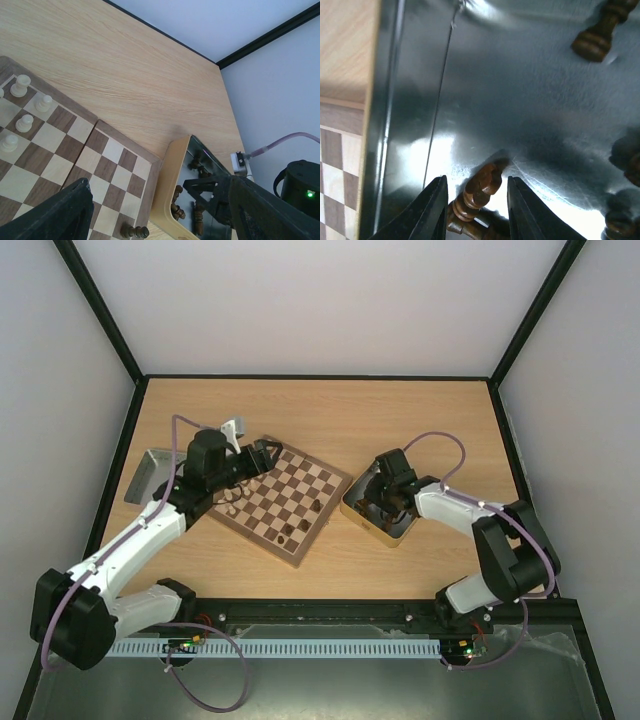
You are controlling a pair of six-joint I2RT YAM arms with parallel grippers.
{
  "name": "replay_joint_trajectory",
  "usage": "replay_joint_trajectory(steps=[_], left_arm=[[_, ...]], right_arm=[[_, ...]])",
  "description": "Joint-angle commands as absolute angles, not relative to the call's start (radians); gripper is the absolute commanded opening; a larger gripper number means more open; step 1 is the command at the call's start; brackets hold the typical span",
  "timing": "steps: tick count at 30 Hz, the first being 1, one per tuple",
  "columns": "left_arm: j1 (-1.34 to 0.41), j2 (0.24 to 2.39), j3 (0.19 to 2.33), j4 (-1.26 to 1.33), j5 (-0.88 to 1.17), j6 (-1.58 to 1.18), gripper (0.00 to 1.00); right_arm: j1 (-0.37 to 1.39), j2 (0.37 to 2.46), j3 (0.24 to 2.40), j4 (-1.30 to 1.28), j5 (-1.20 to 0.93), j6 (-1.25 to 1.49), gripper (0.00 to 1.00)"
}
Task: Set up the chess pieces on the board
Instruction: Pick up the chess piece from the storage box, then place the chess piece on the chessboard.
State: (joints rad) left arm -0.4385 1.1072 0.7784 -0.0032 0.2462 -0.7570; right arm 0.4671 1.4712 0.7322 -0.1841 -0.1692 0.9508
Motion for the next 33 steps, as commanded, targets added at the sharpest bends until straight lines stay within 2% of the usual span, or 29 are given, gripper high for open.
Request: replay_joint_trajectory(steps=[1, 9, 16, 27, 33], left_arm=[[-0.442, 1.121, 0.775, 0.025, 0.247, -0.764, 0.75], [-0.443, 1.117, 0.776, 0.013, 0.232, -0.754, 0.75], [-0.443, 1.117, 0.778, 0.011, 0.239, -0.746, 0.75], [-0.516, 1.166, 0.777, 0.089, 0.315, -0.741, 0.75], [-0.613, 1.252, 0.799, 0.188, 0.372, -0.777, 0.74]], right_arm=[[0.488, 1.516, 0.747, -0.215, -0.183, 1.005, 0.32], [0.5, 1.588, 0.757, -0.174, -0.179, 1.064, 0.26], [0.5, 1.608, 0.787, -0.174, -0.086, 1.033, 0.05], [0.5, 1.32, 0.722, -0.068, -0.022, 1.05, 0.05], [0.5, 1.173, 0.698, -0.025, -0.131, 1.065, 0.06]])
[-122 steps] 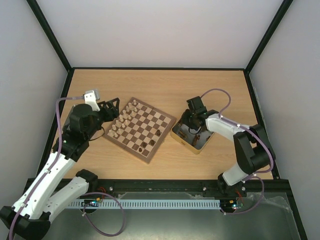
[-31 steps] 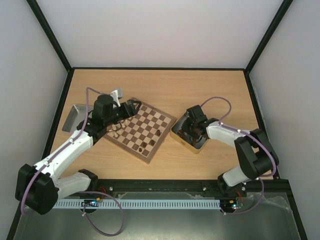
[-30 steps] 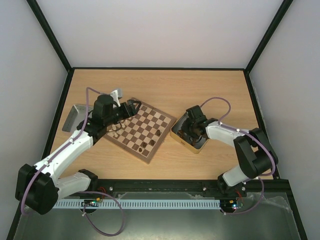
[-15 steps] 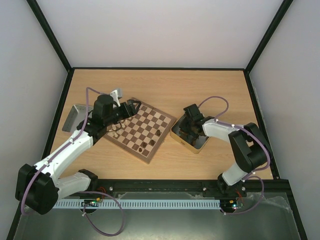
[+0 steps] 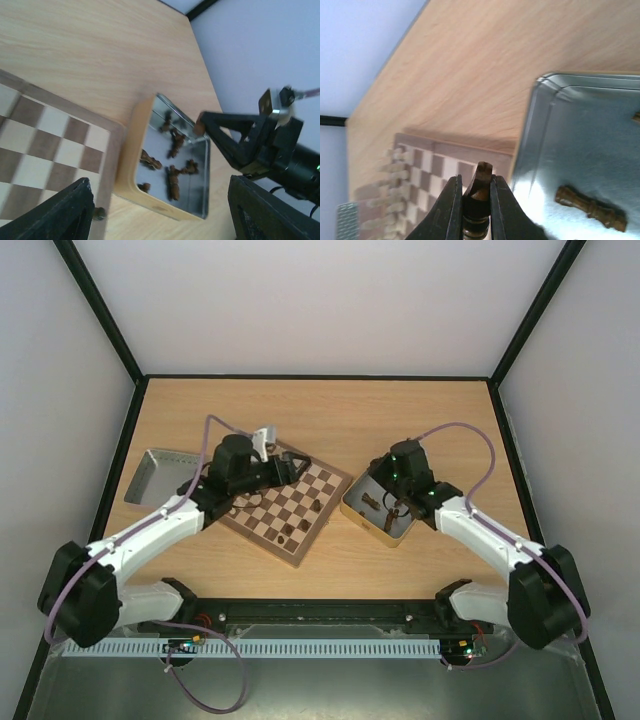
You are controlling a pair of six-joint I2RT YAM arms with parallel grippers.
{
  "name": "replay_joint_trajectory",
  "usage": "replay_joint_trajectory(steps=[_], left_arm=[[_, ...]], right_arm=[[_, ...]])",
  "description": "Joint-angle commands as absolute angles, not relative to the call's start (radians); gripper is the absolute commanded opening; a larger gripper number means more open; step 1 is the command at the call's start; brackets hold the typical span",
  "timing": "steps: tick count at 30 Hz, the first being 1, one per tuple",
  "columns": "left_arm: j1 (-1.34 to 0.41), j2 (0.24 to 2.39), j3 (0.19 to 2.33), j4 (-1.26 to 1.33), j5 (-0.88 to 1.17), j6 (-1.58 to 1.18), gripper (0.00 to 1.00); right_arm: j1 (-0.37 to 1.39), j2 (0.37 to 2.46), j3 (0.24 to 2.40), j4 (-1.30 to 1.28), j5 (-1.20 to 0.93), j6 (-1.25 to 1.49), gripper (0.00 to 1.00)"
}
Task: Set up the chess pieces on the board
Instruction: Place the chess piece on the chessboard.
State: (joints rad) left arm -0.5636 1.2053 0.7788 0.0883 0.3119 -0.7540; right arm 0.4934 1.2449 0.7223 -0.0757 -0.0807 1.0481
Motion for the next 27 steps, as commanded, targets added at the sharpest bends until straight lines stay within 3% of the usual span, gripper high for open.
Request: replay_joint_trajectory(steps=[1, 9, 17, 24, 27], left_arm=[[-0.626, 1.268, 0.803, 0.213, 0.387, -0.785, 0.74], [-0.754, 1.376, 0.841, 0.367, 0.402, -0.681, 0.69], [-0.768, 1.471, 0.919, 0.374, 0.367, -0.625, 0.57], [-0.768, 1.507, 0.954, 0.359, 0.362, -0.608, 0.29], [-0.769, 1.505, 0.948, 0.37, 0.384, -0.602, 0.22]], right_arm=[[0.5, 1.157, 0.697, 0.001, -0.178, 1.065, 0.06], [0.5, 1.121, 0.678, 0.147, -0.501, 1.195, 0.07], [0.5, 1.105, 0.679, 0.178, -0.606, 1.275, 0.09], [0.499, 1.098, 0.678, 0.171, -0.635, 1.28, 0.09], [0.499, 1.094, 0.673, 0.174, -0.639, 1.284, 0.09]])
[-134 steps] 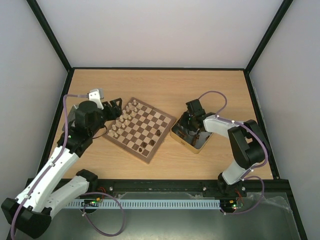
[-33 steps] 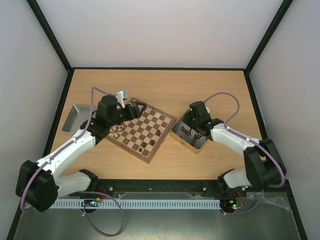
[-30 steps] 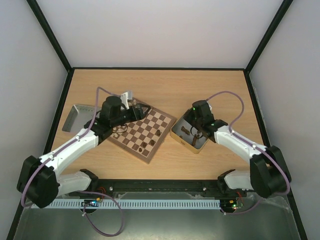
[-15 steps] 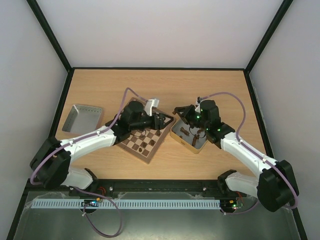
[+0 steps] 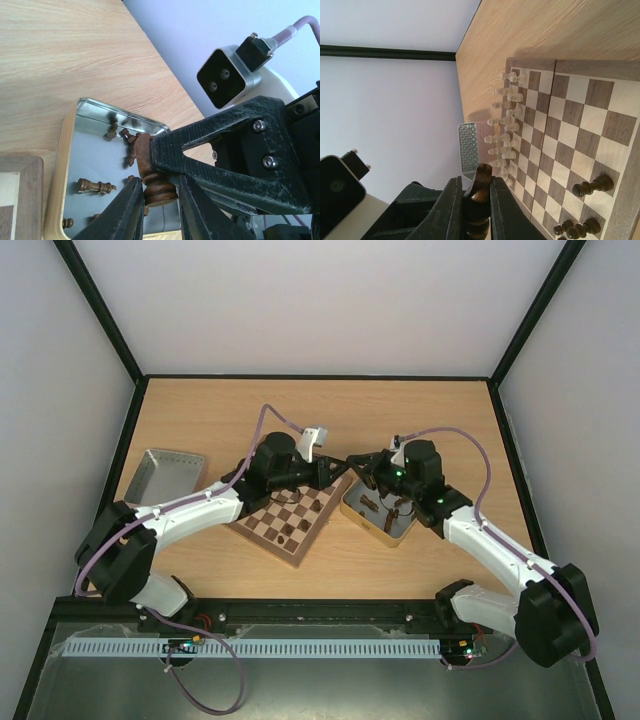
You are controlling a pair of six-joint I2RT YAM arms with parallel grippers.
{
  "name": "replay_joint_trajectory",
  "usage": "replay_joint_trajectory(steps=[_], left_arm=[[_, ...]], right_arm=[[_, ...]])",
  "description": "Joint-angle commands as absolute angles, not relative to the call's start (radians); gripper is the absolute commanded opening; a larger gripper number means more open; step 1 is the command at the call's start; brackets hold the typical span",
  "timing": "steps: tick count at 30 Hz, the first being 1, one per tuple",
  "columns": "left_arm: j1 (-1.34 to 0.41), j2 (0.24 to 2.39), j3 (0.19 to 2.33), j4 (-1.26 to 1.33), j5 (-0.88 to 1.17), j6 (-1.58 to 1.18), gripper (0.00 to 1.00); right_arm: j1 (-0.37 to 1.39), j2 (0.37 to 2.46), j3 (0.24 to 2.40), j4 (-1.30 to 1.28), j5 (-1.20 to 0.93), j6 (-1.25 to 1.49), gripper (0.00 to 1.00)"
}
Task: Set up the chess pieces on the board
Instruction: Place the chess piece on the chessboard.
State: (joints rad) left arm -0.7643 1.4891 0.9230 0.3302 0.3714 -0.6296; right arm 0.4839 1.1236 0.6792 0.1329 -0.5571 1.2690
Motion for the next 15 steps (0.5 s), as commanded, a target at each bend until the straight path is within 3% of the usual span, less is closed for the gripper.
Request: replay_joint_trajectory(steps=[1, 9, 15], left_arm=[[-0.77, 1.506, 0.945, 0.372, 0.392, -0.602, 0.2], [-0.769, 1.495, 0.909, 0.423, 0.474, -0.615, 0.31], [-0.765, 1.475, 0.911, 0.431, 0.456, -0.589, 0.29]], right_arm=[[0.5, 1.093, 0.672, 0.18, -0.641, 1.288, 0.09], [0.5, 1.087, 0.665, 0.248, -0.665, 1.349, 0.09], [0.5, 1.079, 0.662, 0.25, -0.681, 1.356, 0.09]])
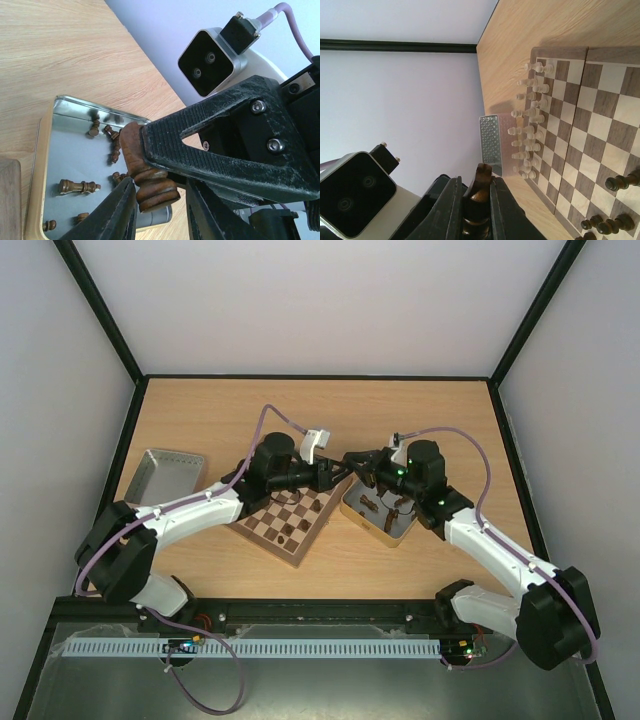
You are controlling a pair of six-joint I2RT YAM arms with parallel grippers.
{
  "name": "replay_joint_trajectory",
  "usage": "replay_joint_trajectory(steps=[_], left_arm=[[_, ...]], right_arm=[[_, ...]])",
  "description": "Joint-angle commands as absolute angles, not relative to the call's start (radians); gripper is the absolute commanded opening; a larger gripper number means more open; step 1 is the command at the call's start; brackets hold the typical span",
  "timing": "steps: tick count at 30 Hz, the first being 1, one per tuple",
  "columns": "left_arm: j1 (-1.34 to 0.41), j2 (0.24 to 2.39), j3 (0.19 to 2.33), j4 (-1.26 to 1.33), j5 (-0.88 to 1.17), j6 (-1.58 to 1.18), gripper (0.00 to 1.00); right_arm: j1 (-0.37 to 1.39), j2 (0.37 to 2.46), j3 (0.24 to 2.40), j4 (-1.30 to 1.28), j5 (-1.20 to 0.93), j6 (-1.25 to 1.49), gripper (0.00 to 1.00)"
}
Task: Set up the chess pieces on the board
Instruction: Place the chess piece on the chessboard.
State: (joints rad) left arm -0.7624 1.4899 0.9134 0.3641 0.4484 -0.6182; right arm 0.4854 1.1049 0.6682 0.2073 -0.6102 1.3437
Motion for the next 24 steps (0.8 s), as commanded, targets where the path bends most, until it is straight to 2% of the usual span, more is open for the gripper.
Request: replay_joint_trajectory(steps=[1, 5, 11, 14, 19, 24], left_arm=[[-0.762, 1.47, 0.914, 0.432, 0.449, -0.581, 0.29], [-0.758, 1.461, 0.917, 0.434, 0.446, -0.55, 0.27], [-0.759, 1.454, 0.92, 0.401, 0.452, -0.484, 0.09], [-0.759, 1.445, 0.92, 0.373, 0.463, -0.434, 0.03], [-0.758, 1.414, 0.913, 0.313, 0.509, -0.35, 0.02], [-0.748, 1.371, 0.905, 0.283, 0.609, -0.31, 0.02]], right_arm=[[0.5, 1.076, 0.663, 0.243, -0.681, 1.35, 0.09], [0.5, 1.075, 0.662, 0.224, -0.686, 1.331, 0.09], [0.5, 1.091, 0.709, 0.109, -0.703, 1.224, 0.09], [0.5, 1.097, 0.743, 0.043, -0.7, 1.162, 0.17], [0.493, 1.083, 0.783, 0.001, -0.715, 1.096, 0.37], [0.465, 1.056, 0.808, -0.013, -0.809, 1.012, 0.41]])
